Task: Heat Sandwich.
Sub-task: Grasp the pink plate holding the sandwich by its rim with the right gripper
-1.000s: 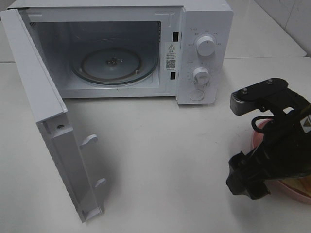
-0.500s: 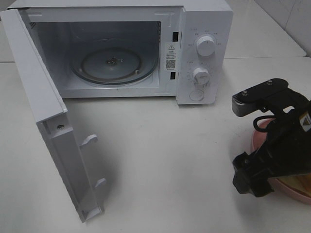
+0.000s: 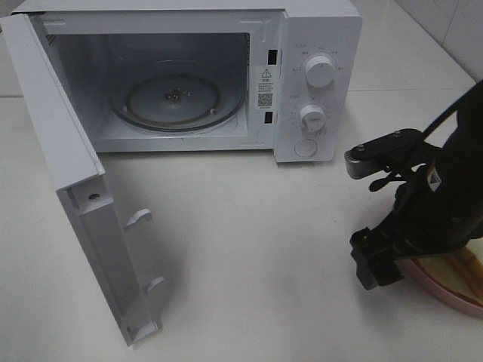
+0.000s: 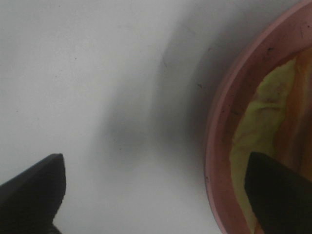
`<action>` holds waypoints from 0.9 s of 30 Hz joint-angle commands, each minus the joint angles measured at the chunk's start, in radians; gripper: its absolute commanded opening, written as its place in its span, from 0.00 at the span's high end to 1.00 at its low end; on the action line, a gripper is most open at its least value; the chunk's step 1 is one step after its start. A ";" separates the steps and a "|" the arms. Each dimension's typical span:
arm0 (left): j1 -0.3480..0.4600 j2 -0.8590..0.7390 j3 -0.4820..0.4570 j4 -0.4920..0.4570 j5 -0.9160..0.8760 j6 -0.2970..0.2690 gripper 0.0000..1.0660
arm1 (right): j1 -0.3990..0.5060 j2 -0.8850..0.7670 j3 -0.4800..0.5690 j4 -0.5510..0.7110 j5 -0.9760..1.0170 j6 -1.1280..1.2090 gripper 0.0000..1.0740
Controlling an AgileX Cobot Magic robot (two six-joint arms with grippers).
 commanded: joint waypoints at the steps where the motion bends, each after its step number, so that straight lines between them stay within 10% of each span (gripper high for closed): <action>1: 0.002 -0.019 0.002 -0.006 -0.010 0.001 0.08 | -0.013 0.050 -0.029 -0.026 -0.002 0.007 0.13; 27: 0.002 -0.019 0.002 -0.006 -0.010 0.001 0.08 | -0.075 0.267 -0.064 -0.042 -0.072 -0.002 0.16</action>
